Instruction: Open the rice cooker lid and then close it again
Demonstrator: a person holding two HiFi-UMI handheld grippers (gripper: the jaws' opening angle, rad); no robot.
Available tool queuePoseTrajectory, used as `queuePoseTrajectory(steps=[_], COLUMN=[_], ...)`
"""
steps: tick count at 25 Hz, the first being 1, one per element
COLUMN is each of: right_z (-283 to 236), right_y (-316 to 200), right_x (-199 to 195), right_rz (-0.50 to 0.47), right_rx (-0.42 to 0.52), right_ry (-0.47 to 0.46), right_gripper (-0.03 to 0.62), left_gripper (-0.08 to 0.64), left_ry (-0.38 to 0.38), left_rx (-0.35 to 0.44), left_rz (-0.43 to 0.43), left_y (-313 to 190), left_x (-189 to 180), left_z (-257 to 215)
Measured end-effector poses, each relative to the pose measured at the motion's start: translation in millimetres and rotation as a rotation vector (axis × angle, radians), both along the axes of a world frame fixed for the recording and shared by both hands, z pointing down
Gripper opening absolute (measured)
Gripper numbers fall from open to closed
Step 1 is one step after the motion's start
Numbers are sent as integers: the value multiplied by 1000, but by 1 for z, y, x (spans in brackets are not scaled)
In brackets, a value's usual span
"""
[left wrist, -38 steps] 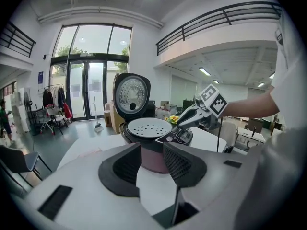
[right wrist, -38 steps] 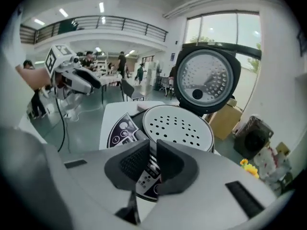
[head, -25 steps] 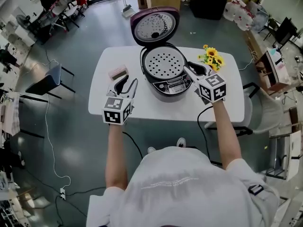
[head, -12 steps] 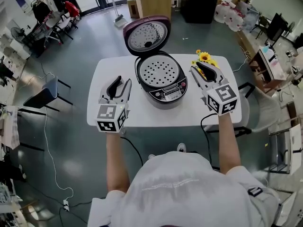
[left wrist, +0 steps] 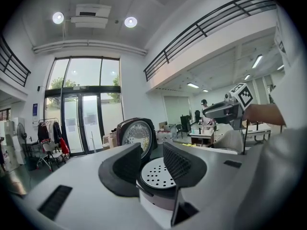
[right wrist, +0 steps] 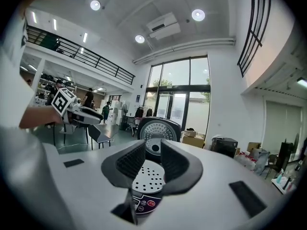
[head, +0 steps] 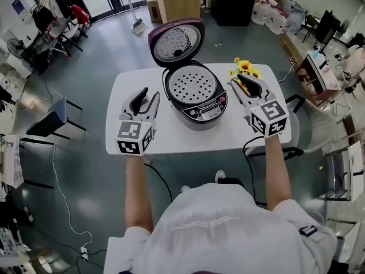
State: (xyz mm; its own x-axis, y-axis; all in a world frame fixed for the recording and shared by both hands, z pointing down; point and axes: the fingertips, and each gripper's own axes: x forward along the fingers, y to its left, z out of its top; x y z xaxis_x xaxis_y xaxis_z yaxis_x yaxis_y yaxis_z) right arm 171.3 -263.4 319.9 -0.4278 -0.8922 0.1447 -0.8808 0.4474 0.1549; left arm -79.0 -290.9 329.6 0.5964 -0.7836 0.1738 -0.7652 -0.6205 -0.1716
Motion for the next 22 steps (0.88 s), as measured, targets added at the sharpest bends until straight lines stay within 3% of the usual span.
queuePoseTrajectory(steps=[10, 16, 22], right_z=[14, 18, 32], right_y=[6, -46, -111], right_x=[-7, -1, 9], right_rz=[65, 34, -13], right_rx=[-54, -40, -53], right_ry=[-11, -13, -24], right_gripper=[115, 115, 115], left_gripper=[175, 193, 247], left_ry=[-46, -58, -118], left_rx=[-13, -8, 4], left_rz=[81, 72, 63], left_y=[-42, -102, -171], left_x=[-13, -6, 15], left_z=[2, -2, -12])
